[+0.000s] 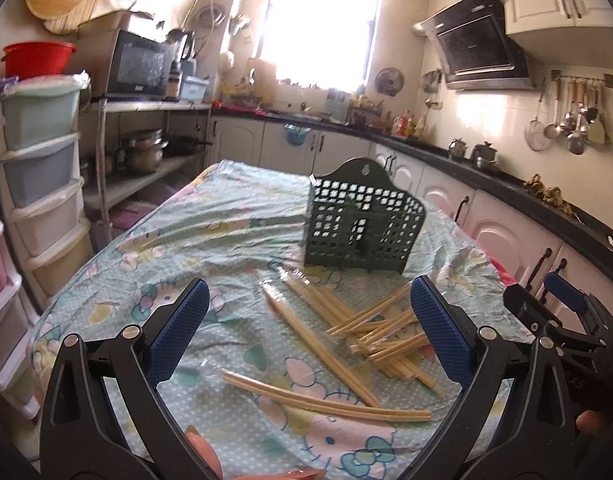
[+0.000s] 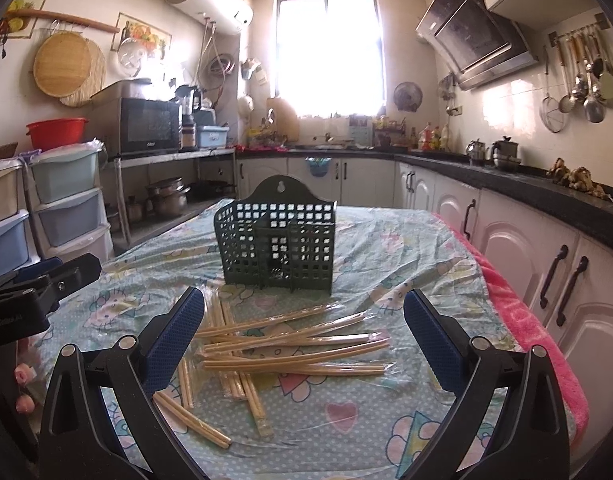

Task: Organize utensils
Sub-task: 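Lower the left tool onto a wrapped chopstick pair and close it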

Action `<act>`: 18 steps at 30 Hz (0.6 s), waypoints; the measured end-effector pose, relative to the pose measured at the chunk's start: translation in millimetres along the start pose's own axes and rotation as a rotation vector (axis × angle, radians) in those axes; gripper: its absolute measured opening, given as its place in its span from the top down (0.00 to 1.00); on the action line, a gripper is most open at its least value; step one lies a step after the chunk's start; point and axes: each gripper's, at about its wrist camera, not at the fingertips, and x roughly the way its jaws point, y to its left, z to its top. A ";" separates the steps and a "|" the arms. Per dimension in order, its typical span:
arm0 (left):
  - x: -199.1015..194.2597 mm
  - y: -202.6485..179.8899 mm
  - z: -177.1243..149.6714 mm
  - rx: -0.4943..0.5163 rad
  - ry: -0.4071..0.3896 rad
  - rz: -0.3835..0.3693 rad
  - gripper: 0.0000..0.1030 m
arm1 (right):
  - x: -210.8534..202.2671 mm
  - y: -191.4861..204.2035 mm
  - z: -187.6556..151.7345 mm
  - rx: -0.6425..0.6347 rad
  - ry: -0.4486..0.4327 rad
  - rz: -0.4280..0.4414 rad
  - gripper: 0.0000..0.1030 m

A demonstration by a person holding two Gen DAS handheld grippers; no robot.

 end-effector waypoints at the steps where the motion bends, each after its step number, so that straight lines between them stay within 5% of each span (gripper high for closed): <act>1: 1.0 3.3 0.8 -0.009 0.011 0.003 0.10 | 1.8 0.7 1.8 -0.003 0.009 0.015 0.06; 18: 27.5 50.1 -11.2 -0.119 0.357 0.022 0.10 | 78.6 -11.8 25.8 -0.046 0.264 0.089 0.06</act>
